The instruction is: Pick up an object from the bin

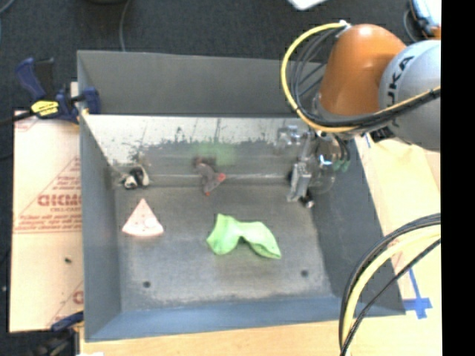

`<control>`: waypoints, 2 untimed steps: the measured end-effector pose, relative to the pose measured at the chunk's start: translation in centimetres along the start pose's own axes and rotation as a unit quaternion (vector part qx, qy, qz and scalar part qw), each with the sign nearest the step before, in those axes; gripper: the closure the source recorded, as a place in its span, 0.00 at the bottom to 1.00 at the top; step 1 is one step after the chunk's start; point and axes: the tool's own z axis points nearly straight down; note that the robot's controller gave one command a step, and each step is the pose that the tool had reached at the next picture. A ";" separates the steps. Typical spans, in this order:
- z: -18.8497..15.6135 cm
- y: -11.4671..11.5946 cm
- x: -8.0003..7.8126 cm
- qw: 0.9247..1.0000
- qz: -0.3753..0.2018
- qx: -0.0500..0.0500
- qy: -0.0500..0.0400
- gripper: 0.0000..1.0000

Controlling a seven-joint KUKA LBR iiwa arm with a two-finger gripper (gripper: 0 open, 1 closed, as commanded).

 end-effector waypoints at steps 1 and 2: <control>0.3 0.6 1.8 0.968 -0.251 0.001 -0.001 0.00; 2.3 3.4 1.1 0.874 -0.486 0.001 -0.002 0.00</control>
Offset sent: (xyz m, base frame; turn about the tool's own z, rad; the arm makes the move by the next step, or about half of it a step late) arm -0.0191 0.0071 -0.0041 -0.5081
